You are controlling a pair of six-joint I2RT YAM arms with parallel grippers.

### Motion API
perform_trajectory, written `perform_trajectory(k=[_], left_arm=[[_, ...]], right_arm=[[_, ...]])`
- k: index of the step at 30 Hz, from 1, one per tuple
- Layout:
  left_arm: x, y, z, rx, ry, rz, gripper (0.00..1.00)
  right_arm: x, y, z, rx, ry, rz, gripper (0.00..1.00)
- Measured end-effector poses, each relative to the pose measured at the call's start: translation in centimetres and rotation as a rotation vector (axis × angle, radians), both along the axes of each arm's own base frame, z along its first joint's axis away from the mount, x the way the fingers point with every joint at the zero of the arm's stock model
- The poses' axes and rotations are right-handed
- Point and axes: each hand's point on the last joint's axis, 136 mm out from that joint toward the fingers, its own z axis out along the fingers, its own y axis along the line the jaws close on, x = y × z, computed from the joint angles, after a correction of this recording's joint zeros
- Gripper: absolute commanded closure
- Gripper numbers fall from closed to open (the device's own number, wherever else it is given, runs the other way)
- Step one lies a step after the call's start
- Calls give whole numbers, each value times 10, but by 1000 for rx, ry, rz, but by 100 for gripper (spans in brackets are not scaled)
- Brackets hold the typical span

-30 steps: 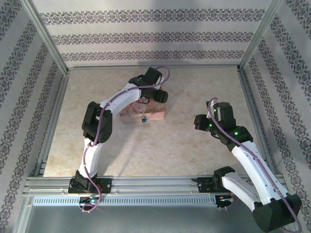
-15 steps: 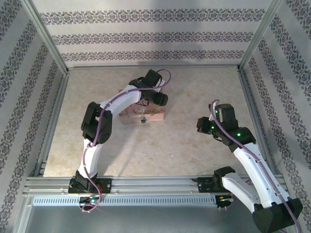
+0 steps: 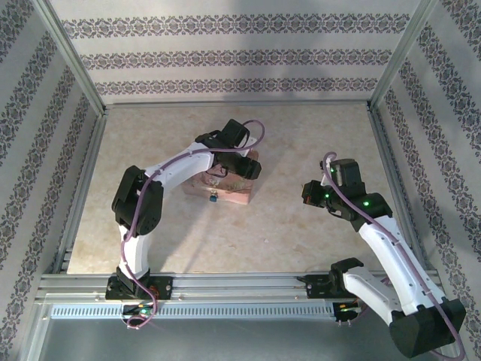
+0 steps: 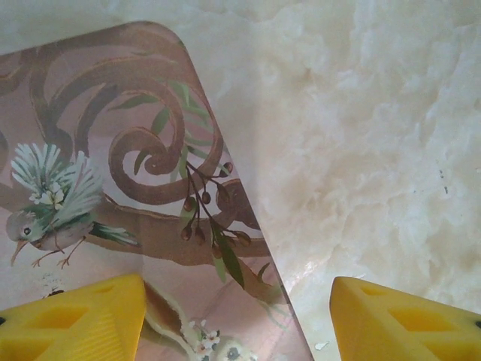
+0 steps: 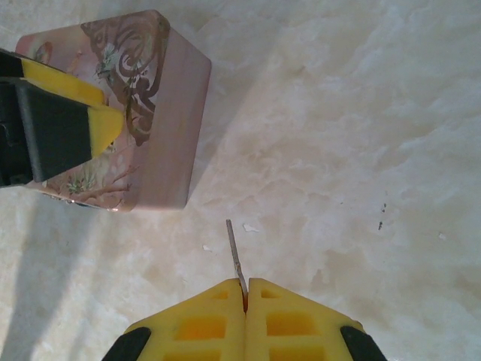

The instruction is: Unlock a padlock with a key

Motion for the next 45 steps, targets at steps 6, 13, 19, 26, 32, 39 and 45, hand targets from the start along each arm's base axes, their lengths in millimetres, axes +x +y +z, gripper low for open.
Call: perform_trajectory(k=[6, 13, 19, 26, 32, 39, 45], left_arm=[[4, 6, 18, -8, -34, 48, 30], [12, 57, 46, 3, -94, 202, 30], [19, 85, 14, 76, -47, 275, 30], [24, 85, -12, 121, -14, 278, 31], [49, 71, -12, 105, -35, 266, 31], [77, 53, -9, 74, -69, 251, 31], [80, 48, -6, 61, -79, 228, 31]], right_arm=[[1, 4, 3, 21, -8, 16, 100], [8, 13, 3, 51, -15, 43, 100], [16, 16, 0, 54, -12, 48, 100], [18, 20, 3, 63, -26, 59, 100], [18, 20, 3, 63, -27, 59, 100], [20, 21, 4, 66, -37, 60, 100], [23, 23, 5, 75, -42, 64, 100]])
